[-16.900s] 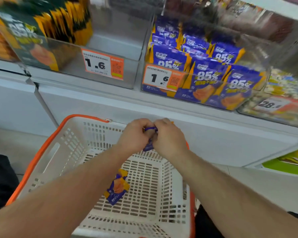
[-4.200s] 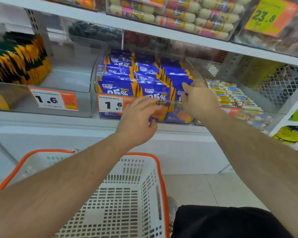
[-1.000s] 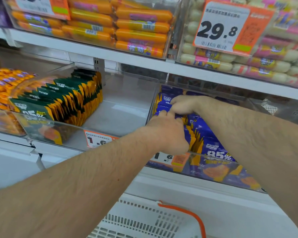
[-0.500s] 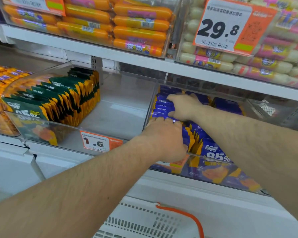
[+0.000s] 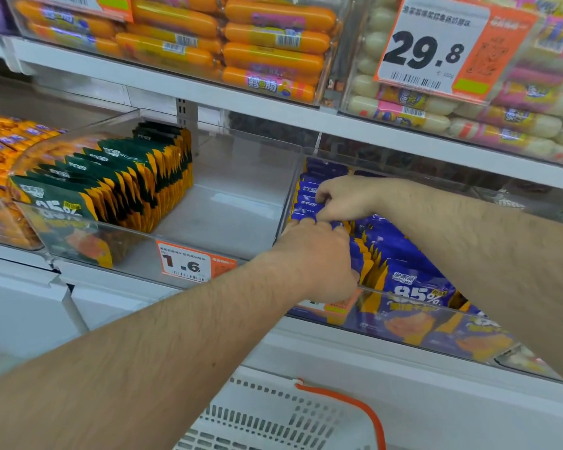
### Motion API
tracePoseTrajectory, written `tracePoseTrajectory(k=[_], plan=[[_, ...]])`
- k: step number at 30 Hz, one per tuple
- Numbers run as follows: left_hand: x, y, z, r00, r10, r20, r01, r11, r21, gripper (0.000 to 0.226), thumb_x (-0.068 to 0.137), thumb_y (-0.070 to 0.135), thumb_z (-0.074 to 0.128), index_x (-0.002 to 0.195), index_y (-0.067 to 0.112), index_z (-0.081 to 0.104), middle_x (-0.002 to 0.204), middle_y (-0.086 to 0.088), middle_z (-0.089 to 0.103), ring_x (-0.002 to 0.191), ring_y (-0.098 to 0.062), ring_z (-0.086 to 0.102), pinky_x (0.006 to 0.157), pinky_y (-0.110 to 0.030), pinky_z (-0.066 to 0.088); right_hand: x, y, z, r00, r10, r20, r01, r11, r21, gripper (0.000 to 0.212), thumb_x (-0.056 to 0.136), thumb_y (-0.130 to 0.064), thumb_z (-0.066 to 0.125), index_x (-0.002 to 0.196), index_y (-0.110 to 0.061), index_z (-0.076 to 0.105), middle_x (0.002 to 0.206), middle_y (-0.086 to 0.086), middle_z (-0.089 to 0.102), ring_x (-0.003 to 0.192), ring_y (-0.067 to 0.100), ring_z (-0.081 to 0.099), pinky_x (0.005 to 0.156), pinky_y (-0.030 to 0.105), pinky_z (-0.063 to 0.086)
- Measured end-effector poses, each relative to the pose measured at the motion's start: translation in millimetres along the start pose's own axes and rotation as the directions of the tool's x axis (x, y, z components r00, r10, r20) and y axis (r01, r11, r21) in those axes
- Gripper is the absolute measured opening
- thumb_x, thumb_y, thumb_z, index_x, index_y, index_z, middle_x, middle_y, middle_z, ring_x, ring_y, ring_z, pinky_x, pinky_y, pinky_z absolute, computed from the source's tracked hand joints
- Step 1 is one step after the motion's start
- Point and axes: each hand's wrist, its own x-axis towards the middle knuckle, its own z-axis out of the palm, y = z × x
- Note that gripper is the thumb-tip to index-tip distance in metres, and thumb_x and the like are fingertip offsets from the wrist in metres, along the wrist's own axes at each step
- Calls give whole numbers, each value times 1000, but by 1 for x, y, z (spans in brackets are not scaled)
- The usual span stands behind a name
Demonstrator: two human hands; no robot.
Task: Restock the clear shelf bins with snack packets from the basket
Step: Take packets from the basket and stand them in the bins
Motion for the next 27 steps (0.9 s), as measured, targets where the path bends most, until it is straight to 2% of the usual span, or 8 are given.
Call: tracePoseTrajectory(k=[2,5,7,13,15,17,20,27], plan=[[1,0,0,1000,-2,2,2,1000,-5,51,95,50,45,131,15,42,134,-9,48,123,-29,45,106,-44,34,2,0,1,999,23,33,-24,1000,17,42,88,-35,64,118,-5,64,111,12,66,100,25,62,86,36,52],[2,0,1,1000,-5,10,5,1000,-7,52,94,51,46,132,15,42,135,-9,47,123,-29,44,106,-45,34,7,-3,4,992,53,115,-55,998,8,21,89,-32,61,87,-12,63,84,3,58,74,15,50,62,26,41],[3,0,1,1000,-1,16,1,1000,-4,52,94,51,46,132,15,42,136,-9,47,123,-30,44,106,-45,34,12,-5,5,989,50,140,-48,999,-24,20,90,-29,61,75,-16,55,76,0,53,68,13,46,58,25,36],[7,-6,-6,995,58,81,-61,998,28,51,97,53,44,131,15,42,128,-8,52,101,-24,45,91,-41,37,18,-11,0,986,28,165,0,986,-169,17,88,-29,65,84,-18,53,85,0,52,74,17,45,63,28,41],[8,-9,-8,991,76,108,-81,996,48,53,97,55,44,132,16,42,124,-7,54,93,-22,43,81,-37,34,21,-14,3,986,24,167,11,979,-205,28,89,-29,64,112,-13,60,108,3,60,90,19,56,75,31,48],[8,-10,-8,990,88,108,-97,993,74,55,97,56,43,134,15,42,124,-7,56,95,-25,48,78,-36,33,24,-15,5,991,8,135,28,965,-260,40,90,-30,61,125,-10,57,110,6,62,95,22,60,82,35,52],[5,-9,-4,994,92,57,-97,991,93,54,97,56,41,132,15,44,127,-8,55,107,-29,53,83,-39,35,27,-14,9,998,-45,50,58,954,-294,30,88,-30,61,113,-13,59,95,5,61,79,21,55,75,34,52],[-4,-6,4,994,84,-76,-77,992,96,53,97,54,42,130,13,45,127,-11,55,112,-31,52,98,-45,39,15,-10,12,982,-101,-157,52,957,-287,15,85,-21,61,99,-15,58,94,9,62,88,29,59,72,35,52]])
